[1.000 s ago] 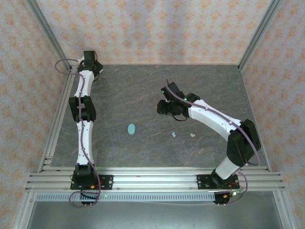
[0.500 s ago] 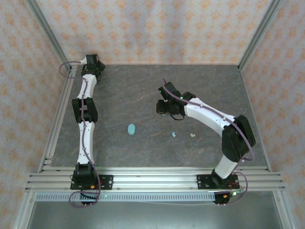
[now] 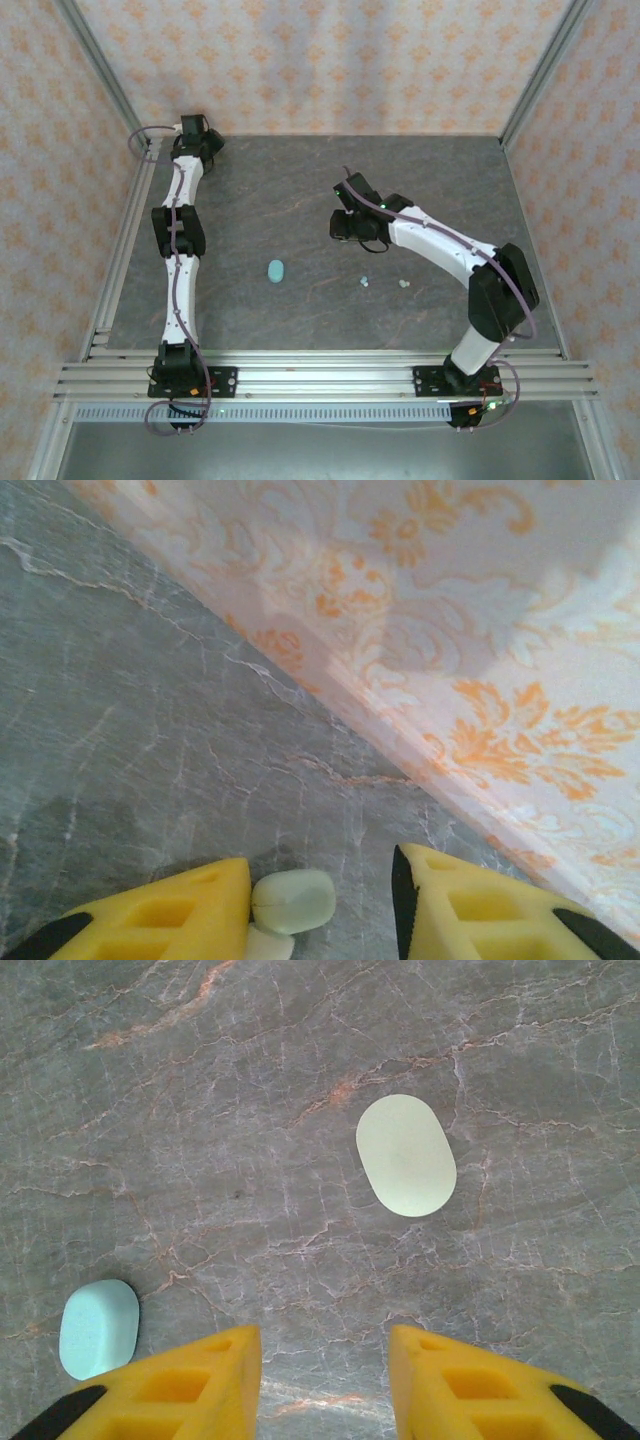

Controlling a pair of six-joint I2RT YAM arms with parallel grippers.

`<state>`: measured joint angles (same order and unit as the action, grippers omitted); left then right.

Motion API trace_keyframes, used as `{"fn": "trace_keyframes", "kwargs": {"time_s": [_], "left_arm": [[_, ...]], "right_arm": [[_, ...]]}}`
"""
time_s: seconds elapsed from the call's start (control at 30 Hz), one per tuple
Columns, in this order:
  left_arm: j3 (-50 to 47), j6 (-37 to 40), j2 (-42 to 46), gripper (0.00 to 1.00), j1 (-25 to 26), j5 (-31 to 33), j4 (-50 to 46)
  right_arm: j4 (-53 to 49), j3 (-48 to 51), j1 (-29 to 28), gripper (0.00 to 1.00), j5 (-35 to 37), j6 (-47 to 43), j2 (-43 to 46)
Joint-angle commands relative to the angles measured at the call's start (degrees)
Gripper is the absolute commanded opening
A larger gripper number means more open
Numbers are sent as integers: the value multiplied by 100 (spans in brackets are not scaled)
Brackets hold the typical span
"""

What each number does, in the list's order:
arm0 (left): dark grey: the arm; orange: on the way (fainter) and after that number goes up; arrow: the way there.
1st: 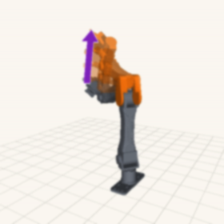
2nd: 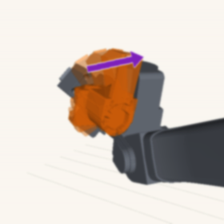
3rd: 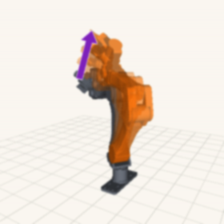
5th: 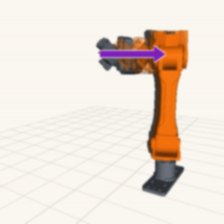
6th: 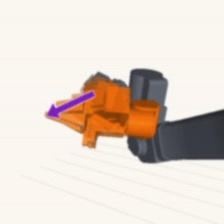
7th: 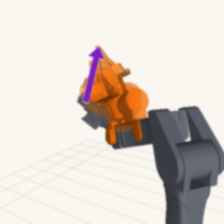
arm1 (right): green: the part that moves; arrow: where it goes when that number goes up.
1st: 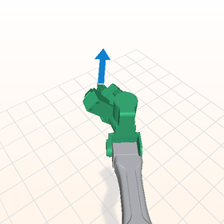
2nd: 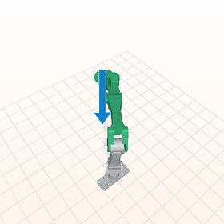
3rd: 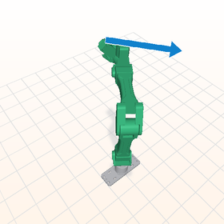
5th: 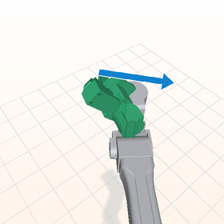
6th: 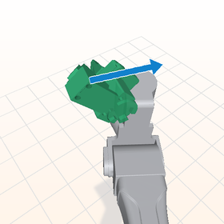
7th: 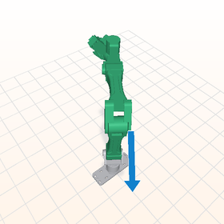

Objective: Insert wireless bluetooth earbuds into charging case

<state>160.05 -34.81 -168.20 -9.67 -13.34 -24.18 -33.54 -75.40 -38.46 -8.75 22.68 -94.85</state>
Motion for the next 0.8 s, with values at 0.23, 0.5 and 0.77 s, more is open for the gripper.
{"fn": "trace_keyframes", "kwargs": {"time_s": [0.23,0.5,0.77], "left_arm": [[-363,709,340,34,252,-410,-984],[-376,859,367,29,249,-113,-1349],[-378,885,328,26,201,205,-1239]], "right_arm": [[76,520,22,38,176,96,730],[92,787,23,38,155,218,1073],[67,824,23,38,105,264,1085]]}}
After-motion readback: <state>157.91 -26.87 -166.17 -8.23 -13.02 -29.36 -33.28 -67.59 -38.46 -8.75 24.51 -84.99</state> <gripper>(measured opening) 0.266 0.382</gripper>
